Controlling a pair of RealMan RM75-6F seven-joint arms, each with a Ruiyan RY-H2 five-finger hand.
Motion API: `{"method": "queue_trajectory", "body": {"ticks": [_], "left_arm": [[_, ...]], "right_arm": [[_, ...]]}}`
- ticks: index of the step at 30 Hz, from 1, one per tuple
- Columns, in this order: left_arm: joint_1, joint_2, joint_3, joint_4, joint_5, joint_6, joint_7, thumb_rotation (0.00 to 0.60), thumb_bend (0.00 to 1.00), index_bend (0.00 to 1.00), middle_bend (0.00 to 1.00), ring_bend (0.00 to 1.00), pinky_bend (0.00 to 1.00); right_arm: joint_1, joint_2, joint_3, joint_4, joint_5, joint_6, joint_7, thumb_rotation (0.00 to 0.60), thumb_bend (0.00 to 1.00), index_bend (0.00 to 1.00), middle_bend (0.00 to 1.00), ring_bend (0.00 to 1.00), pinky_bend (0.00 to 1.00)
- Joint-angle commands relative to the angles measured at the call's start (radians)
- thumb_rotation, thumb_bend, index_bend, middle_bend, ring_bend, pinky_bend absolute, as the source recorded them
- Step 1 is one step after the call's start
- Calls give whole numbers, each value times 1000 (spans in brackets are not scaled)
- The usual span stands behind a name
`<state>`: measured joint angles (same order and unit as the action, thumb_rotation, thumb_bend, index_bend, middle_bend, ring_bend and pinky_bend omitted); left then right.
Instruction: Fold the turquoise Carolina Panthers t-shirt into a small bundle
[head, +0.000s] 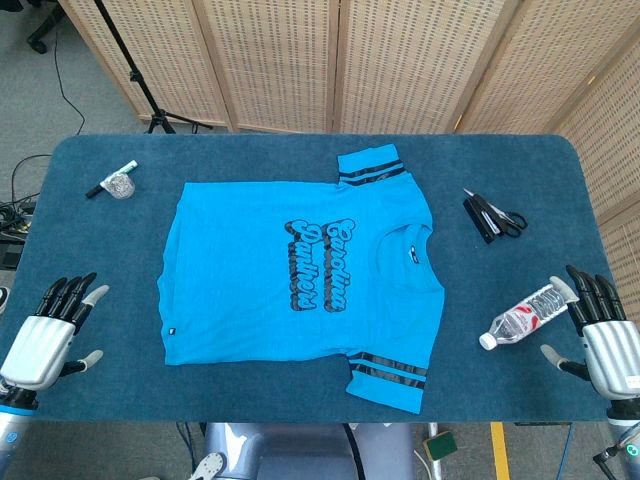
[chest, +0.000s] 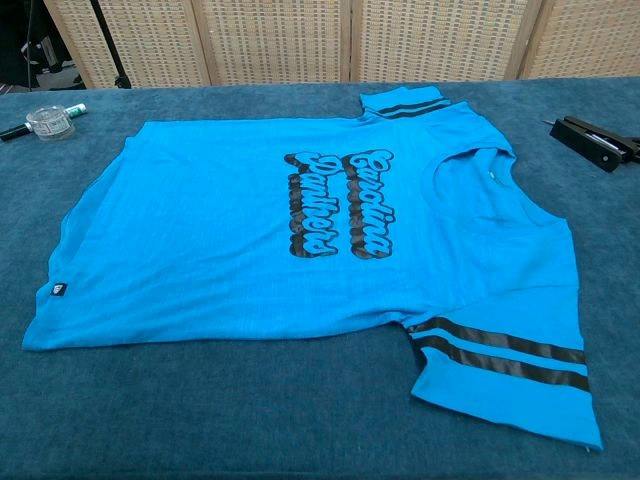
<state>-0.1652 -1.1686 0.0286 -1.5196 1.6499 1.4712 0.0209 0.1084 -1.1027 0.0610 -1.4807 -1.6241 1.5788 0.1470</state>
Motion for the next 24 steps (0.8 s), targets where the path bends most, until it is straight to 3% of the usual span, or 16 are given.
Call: {"method": "queue_trajectory", "body": {"ticks": [1, 9, 13, 18, 24], "left_arm": [[0, 0, 0, 0, 0, 0, 0, 600, 117, 0, 0, 0, 0], [-10, -6, 8, 7, 6, -24, 1, 600, 125, 0, 0, 0, 0], [-47, -22, 50, 28, 52, -102, -47, 600, 168, 0, 0, 0, 0], [-75, -72, 67, 67, 73, -152, -57, 600, 221, 0, 0, 0, 0], [-92, -113, 64, 84, 66, -178, -58, 600, 275, 88, 0, 0, 0]], "right_arm": [[0, 0, 0, 0, 1, 0, 0, 600, 0, 41, 0, 0, 0], [0, 0, 0, 0, 4, -3, 3, 600, 0, 41, 0, 0, 0], [0, 3, 2, -3, 9, -6, 9, 600, 0, 41, 0, 0, 0], [-1, 9, 6, -4, 15, -4, 21, 600, 0, 41, 0, 0, 0], [0, 13, 8, 0, 25, -12, 35, 600, 0, 41, 0, 0, 0]]}}
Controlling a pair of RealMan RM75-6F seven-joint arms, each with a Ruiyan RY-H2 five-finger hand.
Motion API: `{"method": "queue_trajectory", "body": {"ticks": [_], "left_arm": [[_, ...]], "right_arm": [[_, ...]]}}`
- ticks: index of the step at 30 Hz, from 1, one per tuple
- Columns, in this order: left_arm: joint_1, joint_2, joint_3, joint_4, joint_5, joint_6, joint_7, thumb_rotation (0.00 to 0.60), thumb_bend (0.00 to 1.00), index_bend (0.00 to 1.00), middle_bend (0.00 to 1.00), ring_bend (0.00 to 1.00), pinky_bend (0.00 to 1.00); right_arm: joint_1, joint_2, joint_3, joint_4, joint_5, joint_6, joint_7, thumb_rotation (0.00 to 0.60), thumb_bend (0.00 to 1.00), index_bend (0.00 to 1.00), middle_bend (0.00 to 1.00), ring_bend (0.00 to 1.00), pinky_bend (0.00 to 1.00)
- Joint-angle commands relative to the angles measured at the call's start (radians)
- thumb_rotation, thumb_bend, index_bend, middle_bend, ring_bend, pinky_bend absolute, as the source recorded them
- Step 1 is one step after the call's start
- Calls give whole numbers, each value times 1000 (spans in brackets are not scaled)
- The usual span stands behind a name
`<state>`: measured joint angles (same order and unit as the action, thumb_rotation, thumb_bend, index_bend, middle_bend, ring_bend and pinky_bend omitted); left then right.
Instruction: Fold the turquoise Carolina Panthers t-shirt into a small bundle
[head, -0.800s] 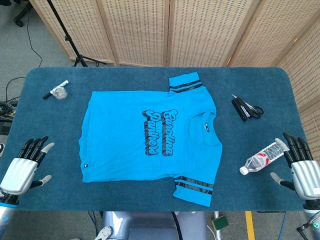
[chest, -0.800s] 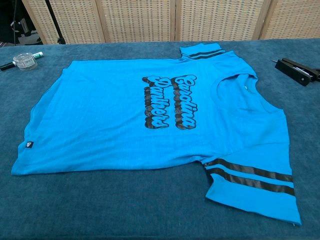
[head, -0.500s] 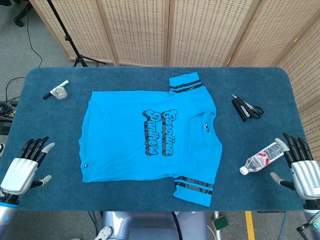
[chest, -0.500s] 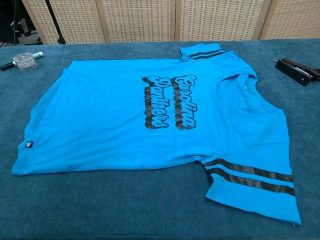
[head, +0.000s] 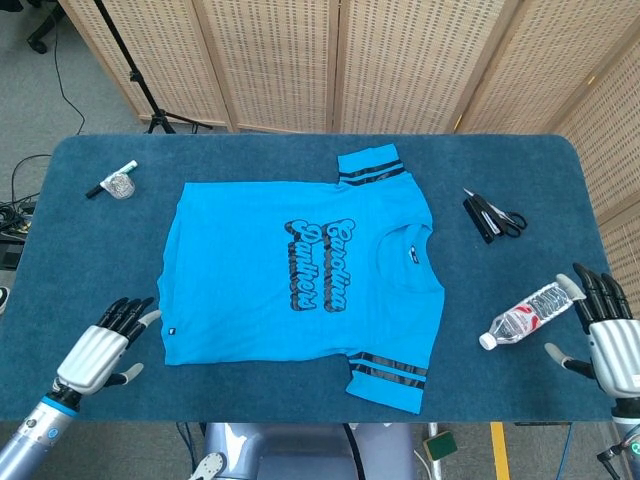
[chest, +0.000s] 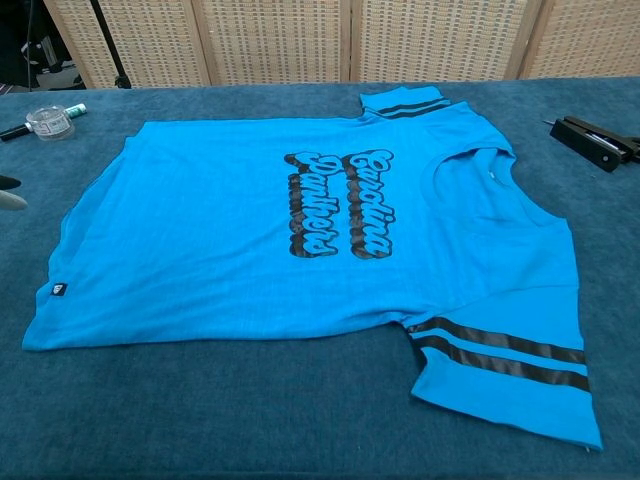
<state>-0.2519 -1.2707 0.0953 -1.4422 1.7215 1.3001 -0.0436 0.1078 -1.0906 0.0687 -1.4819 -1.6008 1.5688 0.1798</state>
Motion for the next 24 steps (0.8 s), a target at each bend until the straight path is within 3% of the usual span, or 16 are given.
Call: {"method": "queue_trajectory", "body": {"ticks": [1, 6, 15, 24], "left_arm": [[-7, -19, -7, 8, -12, -12, 14, 600, 283, 101, 0, 0, 0], [-19, -41, -9, 3, -38, -51, 33, 600, 306, 241, 0, 0, 0], [-21, -70, -6, 13, -81, -88, 62, 600, 316, 389, 0, 0, 0], [-23, -99, -5, 37, -106, -107, 66, 600, 316, 402, 0, 0, 0]], "right_arm": [[1, 2, 1, 1, 2, -3, 5, 600, 0, 41, 0, 0, 0], [1, 4, 1, 0, 1, -2, 9, 600, 0, 41, 0, 0, 0], [0, 5, 1, -1, 4, -4, 12, 600, 0, 41, 0, 0, 0], [0, 6, 1, -3, 5, -6, 10, 600, 0, 41, 0, 0, 0]]}}
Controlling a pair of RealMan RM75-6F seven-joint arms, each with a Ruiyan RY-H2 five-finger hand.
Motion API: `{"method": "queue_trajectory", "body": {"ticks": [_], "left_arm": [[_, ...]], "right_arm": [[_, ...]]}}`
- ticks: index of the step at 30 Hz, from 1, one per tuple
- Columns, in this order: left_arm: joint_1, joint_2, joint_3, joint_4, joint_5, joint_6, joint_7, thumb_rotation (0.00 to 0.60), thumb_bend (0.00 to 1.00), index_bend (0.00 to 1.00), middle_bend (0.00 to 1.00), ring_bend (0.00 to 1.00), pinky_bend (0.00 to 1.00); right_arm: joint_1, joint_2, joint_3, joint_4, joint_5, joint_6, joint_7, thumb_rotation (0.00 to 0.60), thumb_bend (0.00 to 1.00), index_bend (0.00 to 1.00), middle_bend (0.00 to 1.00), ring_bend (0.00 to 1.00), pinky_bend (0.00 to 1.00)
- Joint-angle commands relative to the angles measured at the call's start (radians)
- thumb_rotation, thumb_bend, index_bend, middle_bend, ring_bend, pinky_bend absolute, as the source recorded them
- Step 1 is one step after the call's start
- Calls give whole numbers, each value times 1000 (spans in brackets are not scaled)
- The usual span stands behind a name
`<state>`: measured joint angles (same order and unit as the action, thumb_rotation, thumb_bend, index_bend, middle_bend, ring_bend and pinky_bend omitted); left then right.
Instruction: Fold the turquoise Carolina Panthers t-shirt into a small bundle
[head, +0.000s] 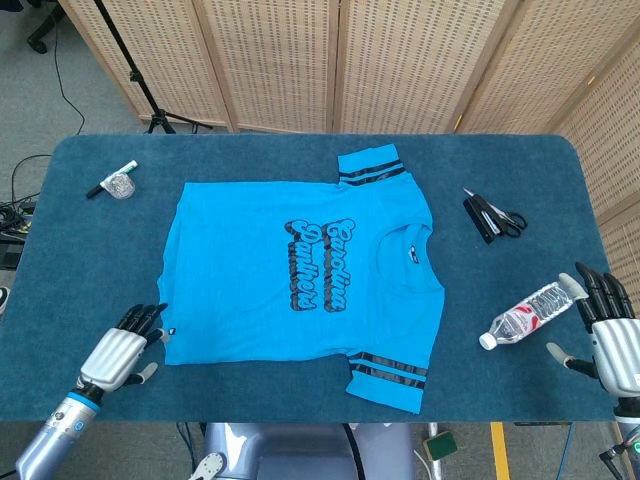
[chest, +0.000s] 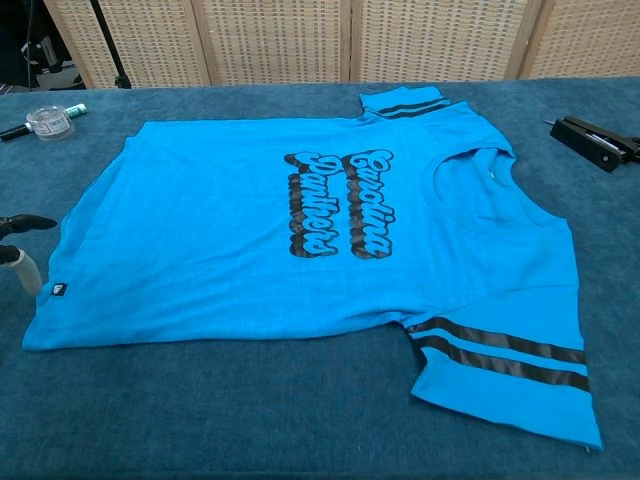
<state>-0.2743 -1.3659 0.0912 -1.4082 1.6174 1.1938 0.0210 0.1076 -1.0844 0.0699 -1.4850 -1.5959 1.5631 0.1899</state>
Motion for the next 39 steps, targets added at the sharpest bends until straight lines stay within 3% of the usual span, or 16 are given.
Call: {"method": "queue_trajectory", "body": {"ticks": [1, 29, 39], "left_arm": [[-2, -11, 2, 6, -2, -5, 3, 600, 316, 402, 0, 0, 0], [8, -148, 26, 150, 37, 43, 2, 600, 315, 397, 0, 0, 0], [2, -182, 12, 187, 19, 39, 4, 600, 316, 398, 0, 0, 0]], "right_arm": [[0, 0, 0, -1, 0, -1, -1, 600, 0, 41, 0, 0, 0], [-1, 7, 2, -3, 6, -4, 13, 600, 0, 41, 0, 0, 0], [-1, 8, 2, -3, 6, -6, 13, 600, 0, 41, 0, 0, 0]]}}
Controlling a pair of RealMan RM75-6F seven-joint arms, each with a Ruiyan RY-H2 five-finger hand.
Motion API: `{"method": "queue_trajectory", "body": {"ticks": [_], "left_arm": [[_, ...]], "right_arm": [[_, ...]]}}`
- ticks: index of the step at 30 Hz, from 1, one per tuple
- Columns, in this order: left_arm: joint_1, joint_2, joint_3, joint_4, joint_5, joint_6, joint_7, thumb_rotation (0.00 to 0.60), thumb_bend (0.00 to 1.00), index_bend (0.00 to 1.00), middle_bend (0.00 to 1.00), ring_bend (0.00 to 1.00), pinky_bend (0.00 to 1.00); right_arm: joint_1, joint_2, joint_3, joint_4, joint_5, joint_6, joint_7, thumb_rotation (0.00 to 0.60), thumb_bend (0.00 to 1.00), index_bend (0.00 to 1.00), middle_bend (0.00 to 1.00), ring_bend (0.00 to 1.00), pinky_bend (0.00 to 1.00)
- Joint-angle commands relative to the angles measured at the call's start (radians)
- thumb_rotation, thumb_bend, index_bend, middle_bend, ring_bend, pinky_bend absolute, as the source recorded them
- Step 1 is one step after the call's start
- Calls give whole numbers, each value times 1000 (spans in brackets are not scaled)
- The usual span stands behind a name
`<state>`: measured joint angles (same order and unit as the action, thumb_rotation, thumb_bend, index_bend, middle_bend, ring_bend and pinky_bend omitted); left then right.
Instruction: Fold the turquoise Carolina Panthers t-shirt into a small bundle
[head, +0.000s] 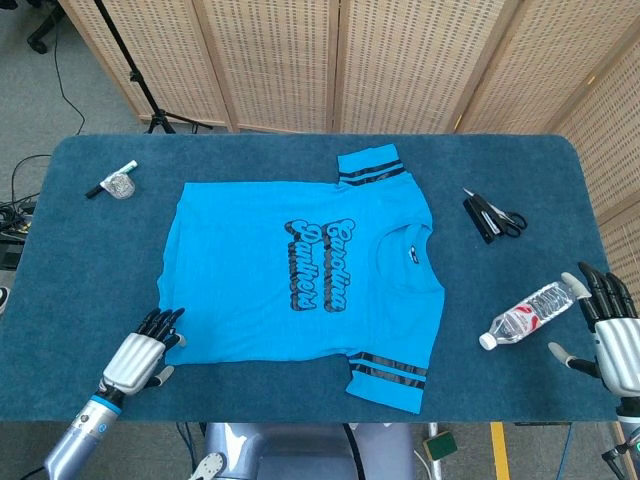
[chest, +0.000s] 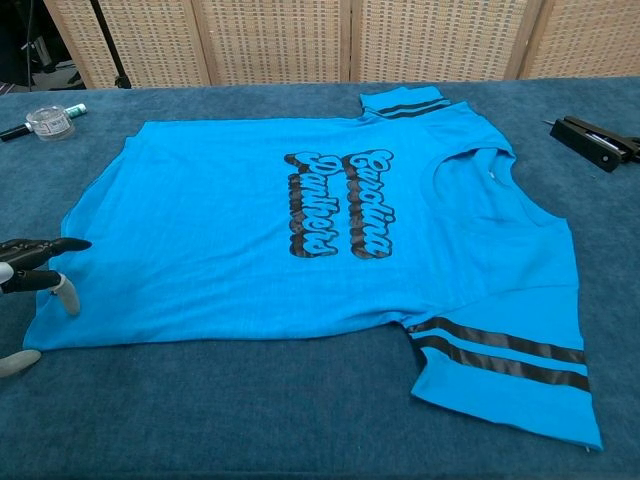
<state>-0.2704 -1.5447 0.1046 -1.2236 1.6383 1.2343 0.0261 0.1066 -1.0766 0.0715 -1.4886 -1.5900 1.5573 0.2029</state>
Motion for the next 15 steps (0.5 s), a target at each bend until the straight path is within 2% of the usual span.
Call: {"method": "queue_trajectory", "body": {"ticks": [1, 7, 15], "left_arm": [[-3, -5, -3, 5, -4, -2, -2, 600, 316, 398, 0, 0, 0], [-9, -9, -5, 5, -9, -6, -3, 600, 332, 406, 0, 0, 0], [-11, -3, -9, -3, -16, 0, -11, 600, 397, 471, 0, 0, 0]], "right_arm": [[0, 0, 0, 0, 1, -1, 0, 600, 0, 41, 0, 0, 0], [1, 0, 1, 1, 2, -2, 1, 600, 0, 41, 0, 0, 0], [1, 1, 1, 0, 3, -3, 4, 600, 0, 41, 0, 0, 0]]}}
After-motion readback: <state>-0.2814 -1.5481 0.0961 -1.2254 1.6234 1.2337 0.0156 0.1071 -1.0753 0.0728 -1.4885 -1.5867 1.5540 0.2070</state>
